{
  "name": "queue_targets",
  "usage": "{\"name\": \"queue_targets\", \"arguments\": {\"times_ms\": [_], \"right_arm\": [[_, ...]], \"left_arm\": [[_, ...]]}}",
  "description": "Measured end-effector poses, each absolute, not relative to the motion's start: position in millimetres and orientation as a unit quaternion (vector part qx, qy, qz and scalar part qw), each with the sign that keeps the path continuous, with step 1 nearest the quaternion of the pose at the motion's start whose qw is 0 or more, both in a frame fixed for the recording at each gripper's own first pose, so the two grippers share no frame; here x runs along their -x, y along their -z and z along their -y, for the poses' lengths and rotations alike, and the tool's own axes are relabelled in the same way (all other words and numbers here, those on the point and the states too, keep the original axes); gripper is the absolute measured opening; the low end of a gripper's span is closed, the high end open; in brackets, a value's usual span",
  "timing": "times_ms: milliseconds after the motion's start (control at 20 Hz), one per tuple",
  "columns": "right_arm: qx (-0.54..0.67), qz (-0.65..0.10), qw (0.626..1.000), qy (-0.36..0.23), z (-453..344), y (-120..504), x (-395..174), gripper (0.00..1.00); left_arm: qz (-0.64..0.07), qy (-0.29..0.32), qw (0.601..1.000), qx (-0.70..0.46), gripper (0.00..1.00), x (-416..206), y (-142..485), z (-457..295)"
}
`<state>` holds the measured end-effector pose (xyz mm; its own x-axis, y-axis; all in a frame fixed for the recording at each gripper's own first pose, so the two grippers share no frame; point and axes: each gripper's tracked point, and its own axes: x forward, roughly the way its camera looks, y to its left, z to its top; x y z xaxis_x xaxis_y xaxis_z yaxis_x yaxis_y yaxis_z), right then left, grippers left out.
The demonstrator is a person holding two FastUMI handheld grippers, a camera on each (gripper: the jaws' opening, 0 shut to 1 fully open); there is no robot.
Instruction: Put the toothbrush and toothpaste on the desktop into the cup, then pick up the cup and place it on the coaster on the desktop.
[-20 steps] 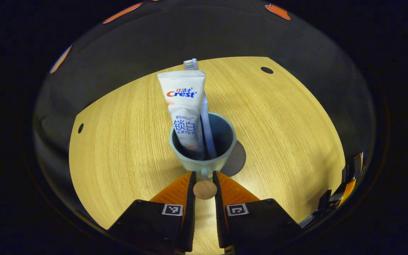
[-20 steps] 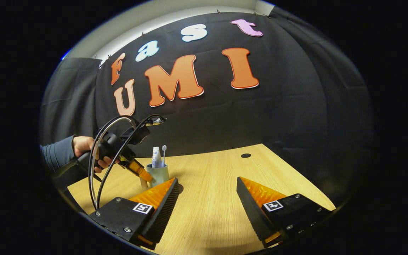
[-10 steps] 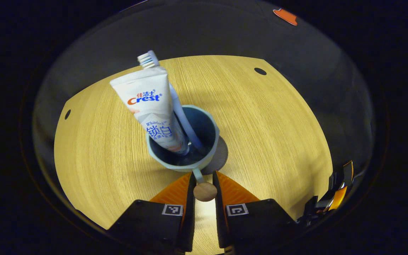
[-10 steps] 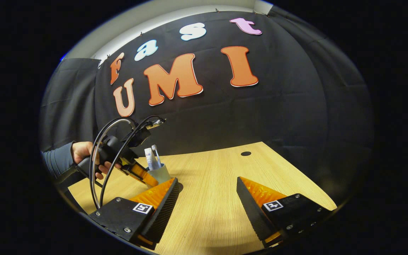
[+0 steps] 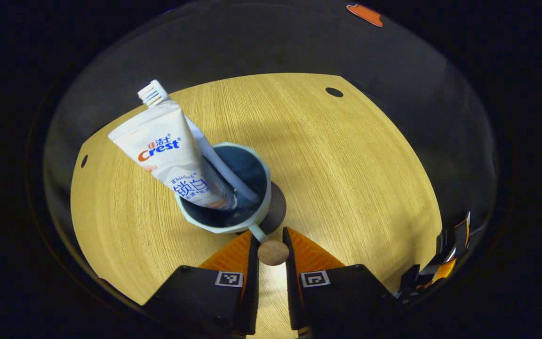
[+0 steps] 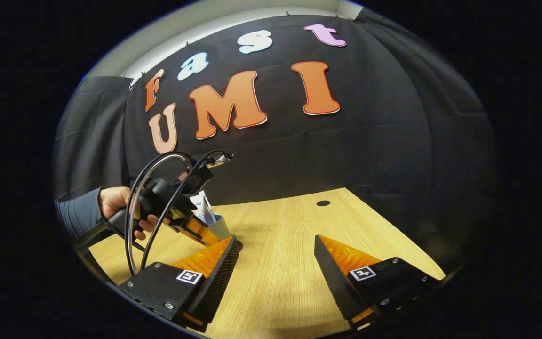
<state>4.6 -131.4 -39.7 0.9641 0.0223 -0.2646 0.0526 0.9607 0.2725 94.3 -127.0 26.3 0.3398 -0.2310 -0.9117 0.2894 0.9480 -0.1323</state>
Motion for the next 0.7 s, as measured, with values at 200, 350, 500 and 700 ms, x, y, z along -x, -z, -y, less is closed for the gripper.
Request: {"name": "queue_targets", "arguments": {"times_ms": [200, 350, 500, 700], "right_arm": [[-0.137, -0.143, 0.980, 0.009, 129.8, 44.7, -7.0, 0.98], [-0.131, -0.142, 0.981, 0.007, 128.1, 43.5, -5.4, 0.97], [-0.129, -0.142, 0.981, 0.001, 120.9, 38.4, -8.8, 0.98], [-0.118, -0.138, 0.983, -0.006, 109.4, 31.6, -13.0, 0.97]], "left_arm": [[-0.539, 0.169, 0.823, -0.058, 0.31, -94.3, -38.2, 134.5], [-0.526, 0.188, 0.827, -0.064, 0.31, -78.5, -31.3, 125.3], [-0.524, 0.204, 0.825, -0.066, 0.64, -61.1, -28.3, 117.6], [-0.500, 0.206, 0.838, -0.070, 0.86, -48.6, -39.0, 102.0]]}}
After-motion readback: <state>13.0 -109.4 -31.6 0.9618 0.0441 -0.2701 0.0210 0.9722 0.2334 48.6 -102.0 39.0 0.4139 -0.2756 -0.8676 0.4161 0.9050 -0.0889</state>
